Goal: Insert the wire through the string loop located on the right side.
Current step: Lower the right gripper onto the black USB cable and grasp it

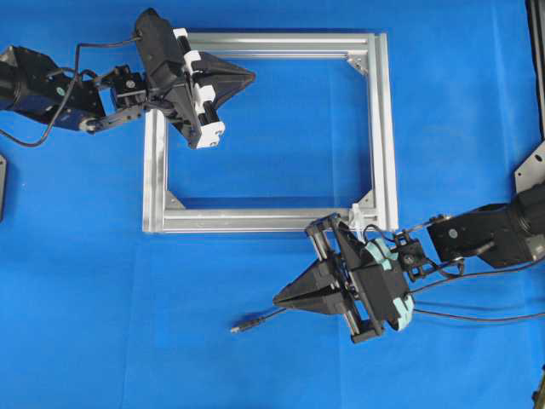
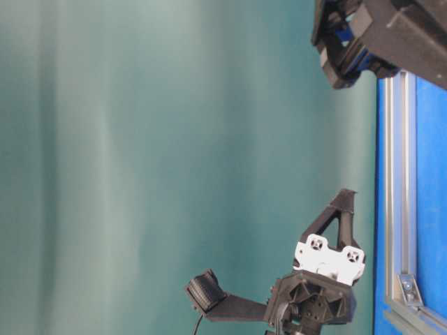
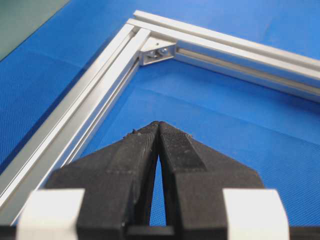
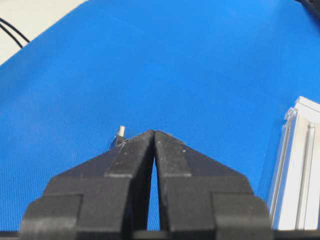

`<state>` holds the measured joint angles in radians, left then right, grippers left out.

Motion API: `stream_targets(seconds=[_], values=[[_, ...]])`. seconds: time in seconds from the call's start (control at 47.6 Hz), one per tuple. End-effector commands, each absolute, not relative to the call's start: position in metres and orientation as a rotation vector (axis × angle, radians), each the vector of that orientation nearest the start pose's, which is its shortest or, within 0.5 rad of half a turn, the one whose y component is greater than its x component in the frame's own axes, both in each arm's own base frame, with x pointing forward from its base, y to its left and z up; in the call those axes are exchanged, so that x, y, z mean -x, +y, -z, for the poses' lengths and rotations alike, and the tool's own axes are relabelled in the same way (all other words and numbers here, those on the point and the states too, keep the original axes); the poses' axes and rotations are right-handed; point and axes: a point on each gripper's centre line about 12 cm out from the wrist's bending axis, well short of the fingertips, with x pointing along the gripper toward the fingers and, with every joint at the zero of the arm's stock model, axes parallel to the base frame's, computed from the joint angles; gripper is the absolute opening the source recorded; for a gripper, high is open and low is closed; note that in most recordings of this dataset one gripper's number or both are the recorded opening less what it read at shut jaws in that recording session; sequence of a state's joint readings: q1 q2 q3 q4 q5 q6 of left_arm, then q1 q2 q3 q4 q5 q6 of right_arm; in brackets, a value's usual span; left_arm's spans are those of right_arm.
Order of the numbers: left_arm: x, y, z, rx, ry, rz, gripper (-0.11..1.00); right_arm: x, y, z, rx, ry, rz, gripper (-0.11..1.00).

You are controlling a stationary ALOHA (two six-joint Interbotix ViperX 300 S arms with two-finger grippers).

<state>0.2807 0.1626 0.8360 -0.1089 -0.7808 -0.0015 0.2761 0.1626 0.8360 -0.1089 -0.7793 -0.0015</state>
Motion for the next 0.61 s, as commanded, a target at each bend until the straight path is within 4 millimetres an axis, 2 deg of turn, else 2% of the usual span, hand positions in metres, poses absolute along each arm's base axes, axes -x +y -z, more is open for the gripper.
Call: stream_targets(seconds=[0.0,0.126,0.42,0.525,0.588], values=[[-0.3703,0.112,-0.1514,0.083,0.177,-0.342,0.0,-0.3711,0.1208,-0.1594,0.09,0.138,-0.373,0.0],[-0.3689,0.1115,-0.1494,0.085,0.19,-0.342,0.0,-0.3715,0.1247,-0.1623,0.095,0.145,-0.383,-0.06],[-0.3665,0.1108,-0.1479,0.086,0.197,-0.342,0.0,-0.3714,0.1288,-0.1613,0.081,0.172,-0.39,-0.06],[-0.3665,0.1107,-0.1479,0.085,0.197,-0.341,0.0,-0.3713,0.1284,-0.1591,0.061,0.192,-0.386,0.02],[-0.3665,0.1107,-0.1479,0.085,0.197,-0.341,0.0,-0.3708,0.1281,-0.1576,0.049,0.205,-0.383,0.13]])
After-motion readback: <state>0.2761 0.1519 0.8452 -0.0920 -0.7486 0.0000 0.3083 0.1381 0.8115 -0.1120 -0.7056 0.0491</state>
